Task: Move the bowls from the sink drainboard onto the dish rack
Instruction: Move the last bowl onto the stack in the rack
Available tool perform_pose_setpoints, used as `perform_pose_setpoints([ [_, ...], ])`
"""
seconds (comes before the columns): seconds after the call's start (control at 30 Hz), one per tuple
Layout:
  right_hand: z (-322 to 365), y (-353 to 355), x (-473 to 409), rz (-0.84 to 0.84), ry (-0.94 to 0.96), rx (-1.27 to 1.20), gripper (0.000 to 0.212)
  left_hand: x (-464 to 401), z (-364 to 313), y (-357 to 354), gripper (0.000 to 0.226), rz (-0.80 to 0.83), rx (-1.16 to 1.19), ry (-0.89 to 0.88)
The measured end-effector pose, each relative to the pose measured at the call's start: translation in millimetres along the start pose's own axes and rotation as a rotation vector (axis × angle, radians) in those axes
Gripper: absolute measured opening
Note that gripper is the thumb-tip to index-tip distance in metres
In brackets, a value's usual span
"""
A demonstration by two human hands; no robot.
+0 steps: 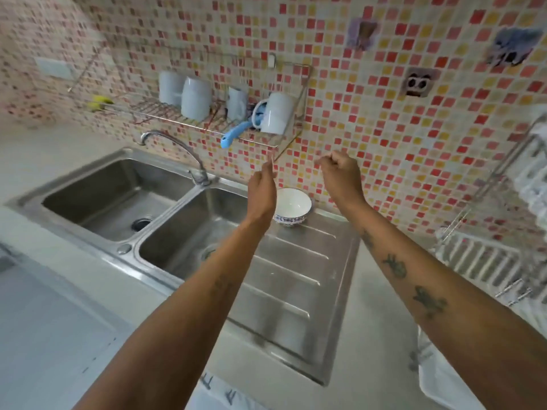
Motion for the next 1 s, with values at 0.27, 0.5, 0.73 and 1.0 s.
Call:
perform_pose_setpoints([
  [0.27, -158, -67, -18, 0.178, -0.338, 0.31, 0.029, -87, 115, 42, 0.071, 0.015, -0.074, 0.259],
  [0.5, -251, -68, -35, 0.061, -0.677, 0.179, 0.066, -158, 173, 16, 0.079, 0.177, -0.119, 0.453],
  [0.73, -325, -111, -73, 0.031, -0.745, -0.082, 0.117, -194, 190, -37, 0.088, 0.264, -0.019, 0.51],
  [1.0, -317, -140, -64, -0.084, -0.827, -0.328, 0.08, -190, 220, -75, 0.084, 0.351, 0.123, 0.562],
])
Point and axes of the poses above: each hand's wrist, its own x-axis away from the middle knuckle, its own y-axis out of the back of the hand, z = x × y, the point moved 10 cm from there along -x, towards the middle knuckle, and after that the axes turned 5 degrees about -x, right-handed, at the moved point
